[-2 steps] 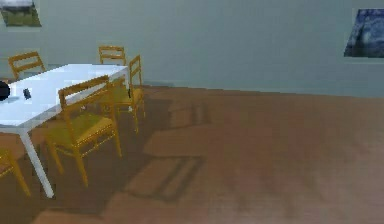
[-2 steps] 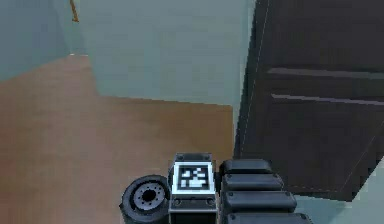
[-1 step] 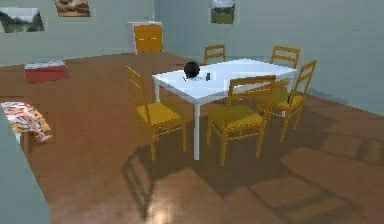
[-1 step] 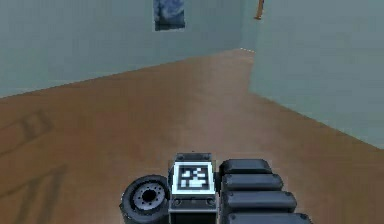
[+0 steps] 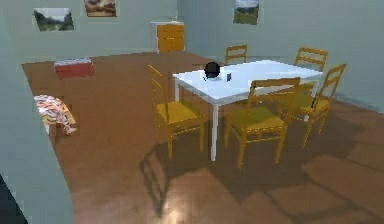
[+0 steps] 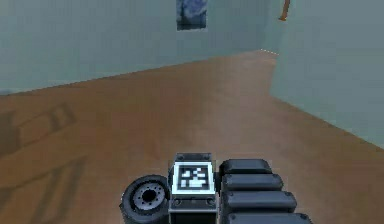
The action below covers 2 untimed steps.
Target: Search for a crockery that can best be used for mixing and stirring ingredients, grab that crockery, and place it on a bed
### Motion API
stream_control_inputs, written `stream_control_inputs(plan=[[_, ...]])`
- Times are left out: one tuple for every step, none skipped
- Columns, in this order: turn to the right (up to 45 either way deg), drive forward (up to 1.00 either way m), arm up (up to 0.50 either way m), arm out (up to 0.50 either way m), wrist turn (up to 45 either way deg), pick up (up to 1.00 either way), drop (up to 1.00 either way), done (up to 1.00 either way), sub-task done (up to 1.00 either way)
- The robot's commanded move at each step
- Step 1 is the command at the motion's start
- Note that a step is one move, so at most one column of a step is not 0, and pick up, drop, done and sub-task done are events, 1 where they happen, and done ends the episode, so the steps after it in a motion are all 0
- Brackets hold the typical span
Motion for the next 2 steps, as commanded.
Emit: stream_control_inputs(plan=[[0.0, 0.15, 0.00, 0.00, 0.0, 0.00, 0.00, 0.00, 0.00], [-9.0, 0.00, 0.00, 0.00, 0.0, 0.00, 0.00, 0.00, 0.00]])
